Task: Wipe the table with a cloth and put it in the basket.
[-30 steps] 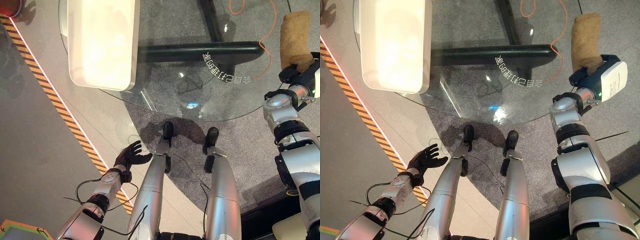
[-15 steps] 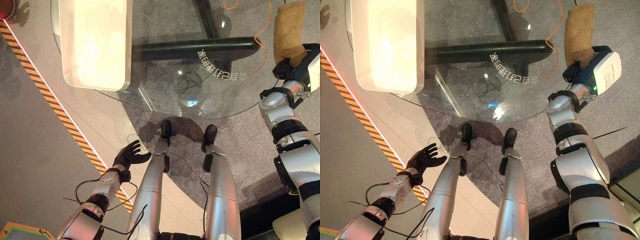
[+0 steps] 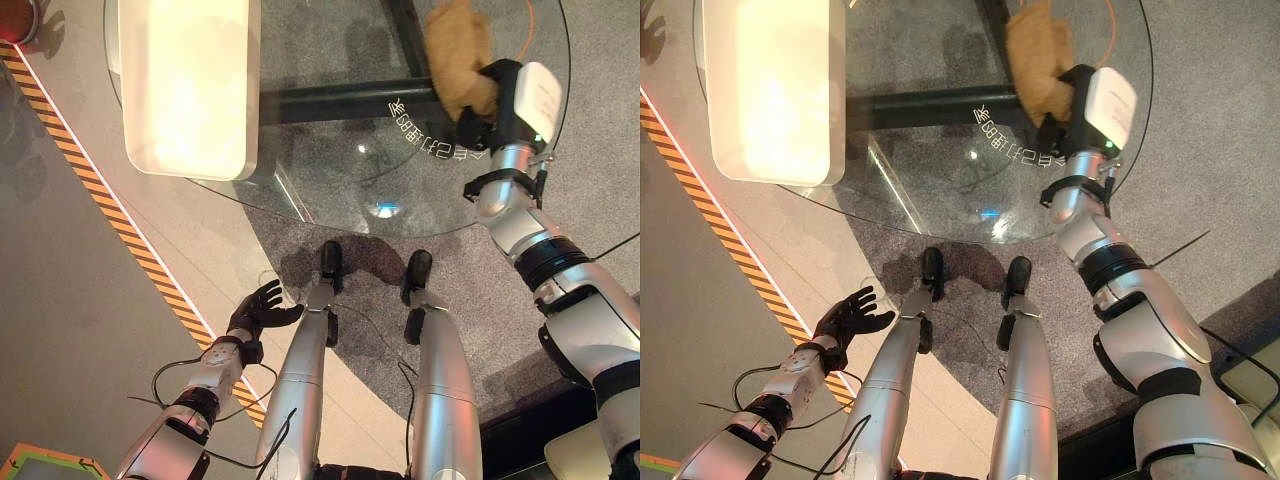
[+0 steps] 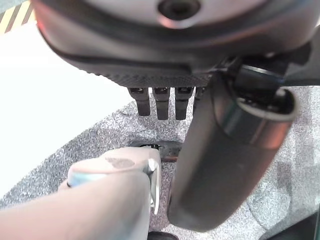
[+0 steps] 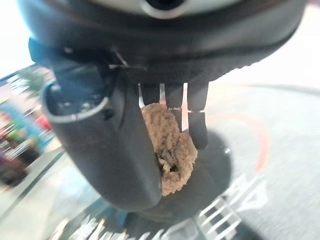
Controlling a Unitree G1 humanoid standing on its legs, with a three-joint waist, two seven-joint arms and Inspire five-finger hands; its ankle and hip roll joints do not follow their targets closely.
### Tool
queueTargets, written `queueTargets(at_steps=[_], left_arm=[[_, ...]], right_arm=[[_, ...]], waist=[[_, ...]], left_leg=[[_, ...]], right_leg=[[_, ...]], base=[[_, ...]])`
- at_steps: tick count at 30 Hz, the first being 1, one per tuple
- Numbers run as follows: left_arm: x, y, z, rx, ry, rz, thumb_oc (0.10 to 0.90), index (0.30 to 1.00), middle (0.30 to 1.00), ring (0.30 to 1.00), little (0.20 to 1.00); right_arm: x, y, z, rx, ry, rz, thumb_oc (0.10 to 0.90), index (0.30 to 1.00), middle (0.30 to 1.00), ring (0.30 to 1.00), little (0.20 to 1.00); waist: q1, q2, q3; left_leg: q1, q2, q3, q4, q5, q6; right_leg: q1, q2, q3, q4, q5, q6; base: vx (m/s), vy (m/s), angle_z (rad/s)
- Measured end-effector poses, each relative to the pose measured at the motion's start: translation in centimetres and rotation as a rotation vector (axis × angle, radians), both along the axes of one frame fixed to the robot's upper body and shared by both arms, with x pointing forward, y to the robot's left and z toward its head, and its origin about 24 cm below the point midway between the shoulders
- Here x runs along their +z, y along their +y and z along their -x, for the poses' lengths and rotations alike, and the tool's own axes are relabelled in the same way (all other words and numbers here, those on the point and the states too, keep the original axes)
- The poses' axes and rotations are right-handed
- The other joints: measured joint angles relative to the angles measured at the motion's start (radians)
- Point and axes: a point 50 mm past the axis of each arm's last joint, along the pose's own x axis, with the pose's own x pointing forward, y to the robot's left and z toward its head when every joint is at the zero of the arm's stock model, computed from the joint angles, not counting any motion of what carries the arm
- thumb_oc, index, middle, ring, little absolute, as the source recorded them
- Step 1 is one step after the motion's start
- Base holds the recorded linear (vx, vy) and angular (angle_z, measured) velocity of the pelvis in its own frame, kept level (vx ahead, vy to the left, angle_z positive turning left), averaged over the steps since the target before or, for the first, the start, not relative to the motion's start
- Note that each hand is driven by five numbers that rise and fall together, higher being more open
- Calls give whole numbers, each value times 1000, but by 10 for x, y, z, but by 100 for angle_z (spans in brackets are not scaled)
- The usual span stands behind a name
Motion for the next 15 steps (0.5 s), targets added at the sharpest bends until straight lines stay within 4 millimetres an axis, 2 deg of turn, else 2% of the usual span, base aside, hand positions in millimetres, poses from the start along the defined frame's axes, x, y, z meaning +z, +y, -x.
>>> queueTargets(at_steps=[8, 15], left_arm=[[-1, -4, 0, -2, -1, 5, 800, 900, 900, 900, 900], [0, -5, 0, 14, -1, -1, 800, 900, 900, 900, 900]], right_arm=[[-8, 22, -1, 107, 81, 50, 100, 300, 300, 300, 200], [-29, 43, 5, 225, 158, 98, 100, 300, 300, 300, 200]], waist=[[10, 1, 0], [9, 3, -2]], left_leg=[[16, 0, 0, -16, 6, -3], [23, 2, 0, -20, 6, -4]], right_leg=[[6, -3, -3, 8, -7, -6], [10, -2, -5, 8, -13, -9]], base=[[0, 0, 0], [0, 0, 0]])
